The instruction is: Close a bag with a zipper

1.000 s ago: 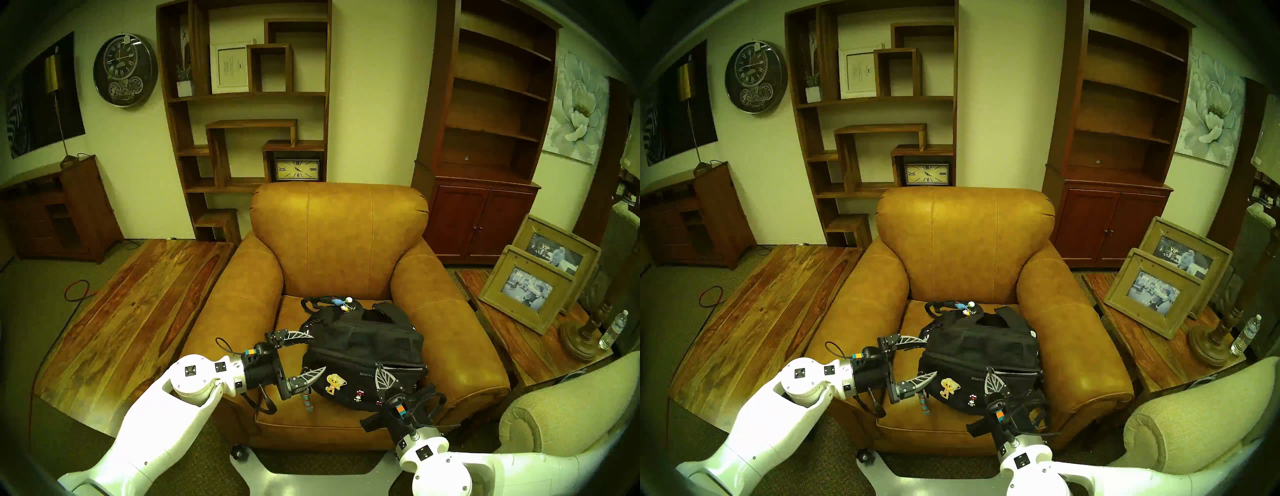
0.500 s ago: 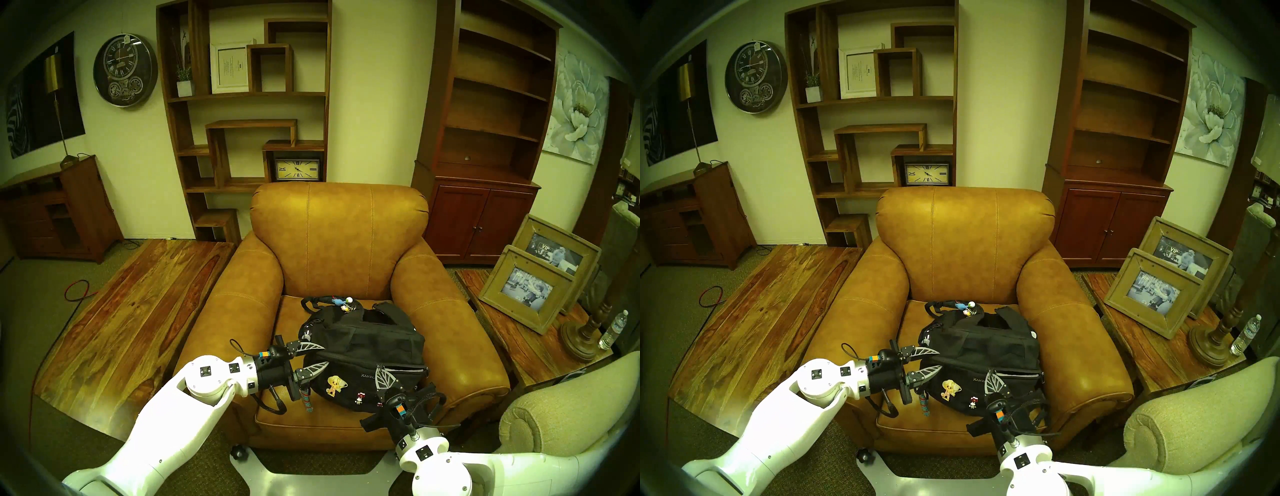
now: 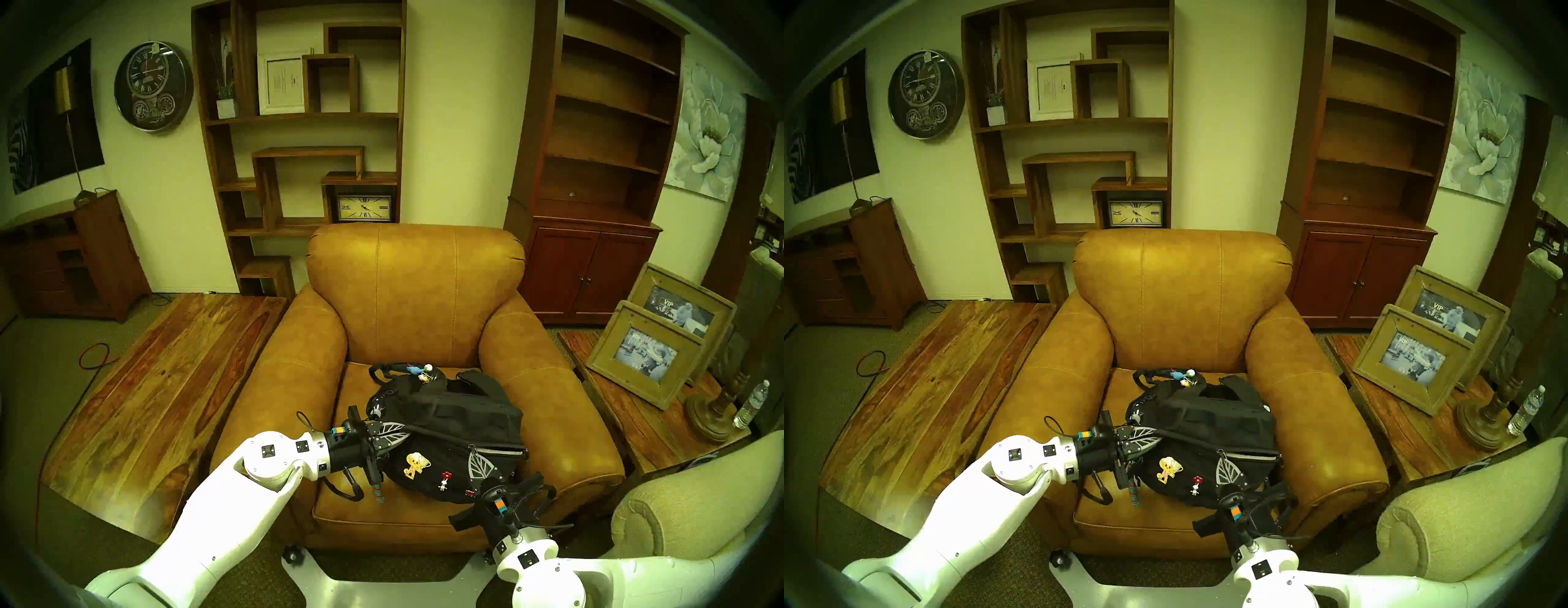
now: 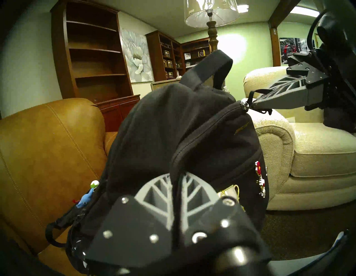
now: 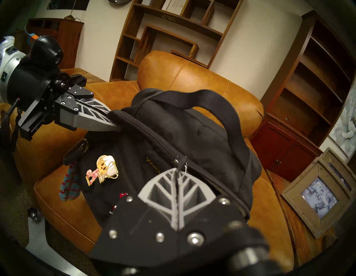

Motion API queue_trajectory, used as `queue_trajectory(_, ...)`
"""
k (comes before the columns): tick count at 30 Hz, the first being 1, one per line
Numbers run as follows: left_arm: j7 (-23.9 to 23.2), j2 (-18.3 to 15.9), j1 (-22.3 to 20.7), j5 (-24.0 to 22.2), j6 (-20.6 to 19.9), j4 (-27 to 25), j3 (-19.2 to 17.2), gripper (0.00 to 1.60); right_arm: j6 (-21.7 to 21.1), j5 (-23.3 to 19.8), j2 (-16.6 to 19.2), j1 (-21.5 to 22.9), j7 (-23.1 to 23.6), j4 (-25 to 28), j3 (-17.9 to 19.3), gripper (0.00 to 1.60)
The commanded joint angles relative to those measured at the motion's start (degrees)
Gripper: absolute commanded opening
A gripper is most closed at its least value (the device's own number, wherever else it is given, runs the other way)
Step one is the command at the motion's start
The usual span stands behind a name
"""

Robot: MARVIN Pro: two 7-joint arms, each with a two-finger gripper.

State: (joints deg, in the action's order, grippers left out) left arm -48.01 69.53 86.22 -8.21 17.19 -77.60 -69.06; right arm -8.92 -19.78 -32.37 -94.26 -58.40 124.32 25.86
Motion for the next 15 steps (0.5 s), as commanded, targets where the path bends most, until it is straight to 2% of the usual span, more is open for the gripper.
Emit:
queue_trajectory(1,0.1,0.6,-1.0,-1.7,0.5,-1.3,-1.1,0.0,3.1,-0.7,1.8,-1.0,-2.0,1.4,1.3,0.0)
queue_trajectory(4,-0.3,0.0,-0.3,-2.8,0.1,-2.3,-2.0,0.0,7.7,-2.1,2.0,-1.0,-2.8,0.4,3.1,0.0)
queue_trajectory(7,-0.5,-0.2,-0.2,-3.0,0.1,-2.6,-2.3,0.0,8.3,-2.6,2.4,-0.8,-2.5,0.1,3.5,0.0)
queue_trajectory(10,-0.2,-0.9,0.7,-3.2,-0.1,-3.0,-3.0,0.0,11.9,-5.2,4.0,-1.1,-2.2,0.4,5.1,0.0)
queue_trajectory(12,-0.4,-1.1,0.9,-3.3,-0.1,-3.2,-3.2,0.0,12.7,-5.6,4.8,-1.4,-2.0,0.7,5.4,0.0)
queue_trajectory(13,-0.3,-1.4,1.1,-3.3,-0.2,-3.4,-3.4,0.0,14.4,-8.4,6.3,-2.0,-0.6,1.7,5.8,0.0)
queue_trajectory(15,-0.4,-1.6,1.3,-3.5,-0.2,-3.5,-3.6,0.0,15.3,-8.7,7.2,-2.5,-0.6,1.9,5.9,0.0)
